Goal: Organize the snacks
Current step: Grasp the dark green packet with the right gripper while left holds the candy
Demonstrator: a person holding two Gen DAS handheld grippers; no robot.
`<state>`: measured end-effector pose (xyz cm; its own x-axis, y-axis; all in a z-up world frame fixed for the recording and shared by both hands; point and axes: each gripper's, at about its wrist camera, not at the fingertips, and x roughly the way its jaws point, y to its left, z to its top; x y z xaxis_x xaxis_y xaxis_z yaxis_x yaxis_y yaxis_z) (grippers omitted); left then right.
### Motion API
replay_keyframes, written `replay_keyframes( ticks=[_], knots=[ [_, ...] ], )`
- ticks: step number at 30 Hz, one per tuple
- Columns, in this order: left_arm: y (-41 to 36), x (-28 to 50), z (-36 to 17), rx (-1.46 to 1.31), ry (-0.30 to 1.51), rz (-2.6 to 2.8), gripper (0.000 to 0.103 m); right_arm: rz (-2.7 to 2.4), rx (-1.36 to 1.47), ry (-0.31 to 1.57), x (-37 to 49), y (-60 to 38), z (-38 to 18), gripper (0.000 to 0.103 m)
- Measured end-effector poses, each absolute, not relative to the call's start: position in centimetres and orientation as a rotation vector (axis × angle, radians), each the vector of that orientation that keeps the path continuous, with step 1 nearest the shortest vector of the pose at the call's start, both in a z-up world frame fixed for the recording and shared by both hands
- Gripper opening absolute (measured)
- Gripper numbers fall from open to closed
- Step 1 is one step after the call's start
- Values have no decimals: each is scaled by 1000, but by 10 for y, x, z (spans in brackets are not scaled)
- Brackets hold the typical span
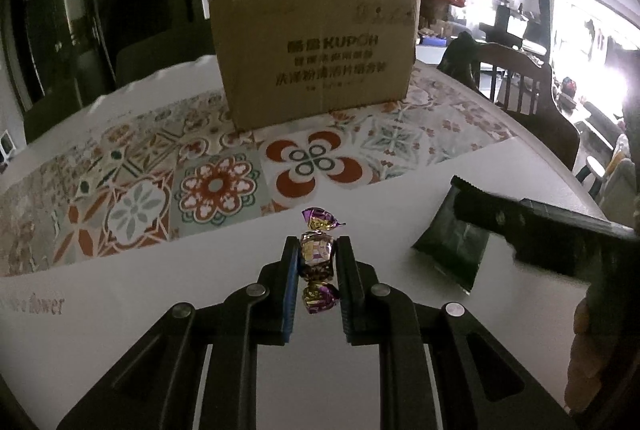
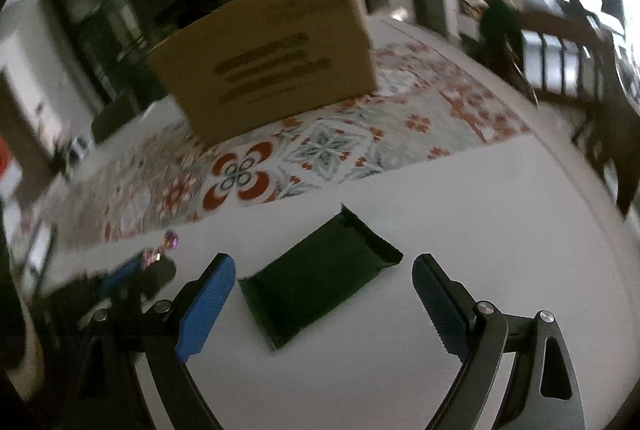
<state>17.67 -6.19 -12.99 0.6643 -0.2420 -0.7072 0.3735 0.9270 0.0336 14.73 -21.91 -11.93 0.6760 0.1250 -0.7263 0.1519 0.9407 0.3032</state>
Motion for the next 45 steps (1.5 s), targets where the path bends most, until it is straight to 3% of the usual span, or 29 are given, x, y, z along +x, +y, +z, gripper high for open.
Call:
replay_keyframes(
  ticks=[6,10,15,26,31,45],
  knots=[
    [-62,177,-126,215,733,-353,19,-166,430,837,154,-216,-120,90],
    [-60,180,-126,222,732,-364,19,-230,477,879,161,-210,-129,78],
    [-56,186,-125,194,733,-352,19,-304,456,895,169,-199,-131,73],
    [-46,210,-137,103,817,-329,19,-347,187,935,179,-167,-138,67],
    [-49,209,-139,106,829,-333,19,-308,147,926,179,-163,-136,56],
    [-43,206,-130,62,844,-320,19,-154,109,886,166,-167,-130,52]
  ],
)
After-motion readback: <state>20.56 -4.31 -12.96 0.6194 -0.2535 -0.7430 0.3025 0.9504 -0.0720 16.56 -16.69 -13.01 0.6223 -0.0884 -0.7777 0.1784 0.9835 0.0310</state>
